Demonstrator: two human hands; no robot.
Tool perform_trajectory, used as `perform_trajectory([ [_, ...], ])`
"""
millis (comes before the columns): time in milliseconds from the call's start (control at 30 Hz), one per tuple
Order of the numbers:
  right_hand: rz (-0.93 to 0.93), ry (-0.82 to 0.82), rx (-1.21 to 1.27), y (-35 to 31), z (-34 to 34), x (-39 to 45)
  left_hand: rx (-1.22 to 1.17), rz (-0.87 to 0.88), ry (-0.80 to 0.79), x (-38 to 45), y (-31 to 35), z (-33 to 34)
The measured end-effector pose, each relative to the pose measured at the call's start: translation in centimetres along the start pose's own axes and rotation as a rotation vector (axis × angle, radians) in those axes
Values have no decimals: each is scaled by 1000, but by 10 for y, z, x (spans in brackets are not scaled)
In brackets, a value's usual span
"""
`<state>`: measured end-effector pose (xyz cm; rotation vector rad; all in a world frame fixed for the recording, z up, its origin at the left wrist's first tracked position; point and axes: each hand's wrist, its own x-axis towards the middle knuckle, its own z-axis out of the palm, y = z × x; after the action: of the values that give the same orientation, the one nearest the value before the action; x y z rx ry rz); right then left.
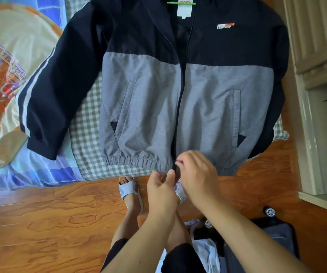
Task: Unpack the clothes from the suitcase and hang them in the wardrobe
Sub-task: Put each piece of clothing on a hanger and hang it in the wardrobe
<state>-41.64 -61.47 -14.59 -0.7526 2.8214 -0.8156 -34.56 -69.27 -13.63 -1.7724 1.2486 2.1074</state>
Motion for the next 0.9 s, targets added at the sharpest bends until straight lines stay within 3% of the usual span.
perform_trajectory([
  [100,172,50,-77,16,-4,57,-80,-69,-45,-7,-11,2],
  [167,175,59,-92,30,-11,97,-129,-123,-36,-7,-12,2],
  [267,84,-50,-43,37,-17,126,108,-184,35,3,2,-7],
  [333,104,-111,45,38,-19,126,605,9,48,9,18,-10],
  [400,134,-112,86,39,-21,124,1024,391,71,12,41,2],
  [467,126,-99,86,37,-25,125,1165,690,104,22,69,27],
  [533,113,-106,94,33,-30,131,1305,799,102,41,95,56],
  [633,81,-166,47,28,-35,136,1499,753,43,61,120,73],
  [733,-2,-187,-81,32,-36,161,1550,641,-25,52,127,69],
  [833,82,-32,-121,50,-38,246,1654,518,-115,55,132,70],
  [900,122,-81,-110,56,-46,304,1750,496,-157,62,148,79],
])
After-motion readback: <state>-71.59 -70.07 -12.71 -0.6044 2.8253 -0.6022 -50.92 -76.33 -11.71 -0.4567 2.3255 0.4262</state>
